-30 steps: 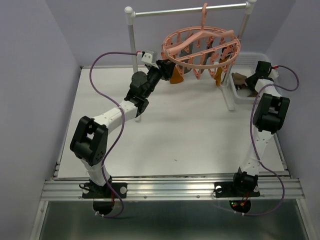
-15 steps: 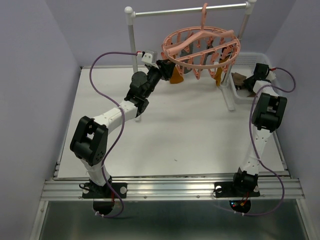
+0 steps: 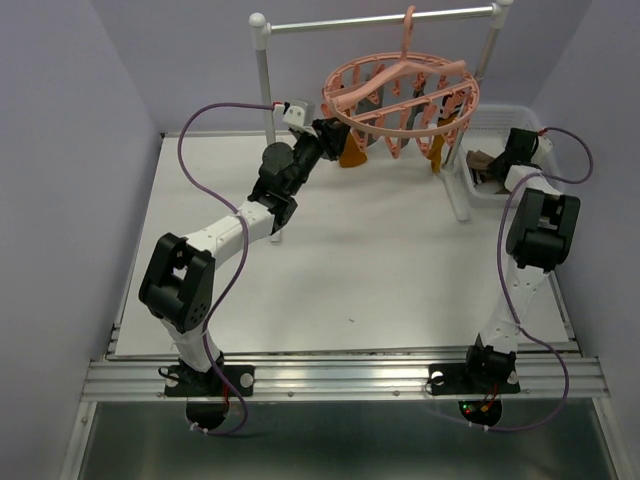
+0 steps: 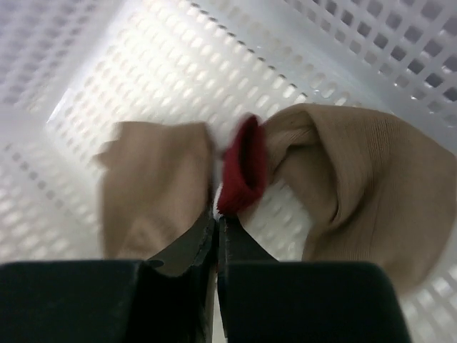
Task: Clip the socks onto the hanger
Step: Pick up the sock from the bin.
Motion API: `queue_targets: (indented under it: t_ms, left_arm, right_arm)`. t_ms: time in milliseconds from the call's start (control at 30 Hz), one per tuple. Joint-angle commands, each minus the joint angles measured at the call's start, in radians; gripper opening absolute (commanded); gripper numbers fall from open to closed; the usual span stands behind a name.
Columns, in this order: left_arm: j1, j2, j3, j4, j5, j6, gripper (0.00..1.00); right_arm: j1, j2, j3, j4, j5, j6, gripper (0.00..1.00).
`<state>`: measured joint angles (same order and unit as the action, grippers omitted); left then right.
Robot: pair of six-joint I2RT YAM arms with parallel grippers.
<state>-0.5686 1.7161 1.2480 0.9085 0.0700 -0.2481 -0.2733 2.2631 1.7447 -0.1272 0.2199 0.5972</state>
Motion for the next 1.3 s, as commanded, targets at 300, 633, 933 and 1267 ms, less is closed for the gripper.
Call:
queue_targets:
  t_ms: [300, 633, 933, 1267]
  left_arm:
    - [-0.004, -0.079, -0.015, 0.041, -0.055, 0.018, 0.0]
    - [-0.004, -0.07, -0.012, 0.053, -0.053, -0.022, 0.0]
    - [-0.004, -0.036, 0.024, 0.052, -0.084, -0.049, 0.0]
    - [-0.007, -0.023, 0.051, 0.049, -0.117, -0.088, 0.0]
  right_arm:
    - [0.212, -0.425, -0.189, 0.353, 0.429, -0.675, 0.01]
    - [0.212, -0.739, -0.37, 0.372, -0.32, -0.939, 0.01]
    - [0.212, -1.011, -0.491, 0.224, -0.681, -0.958, 0.01]
    - [0.212, -1.1, -0.534, 0.124, -0.643, -0.899, 0.01]
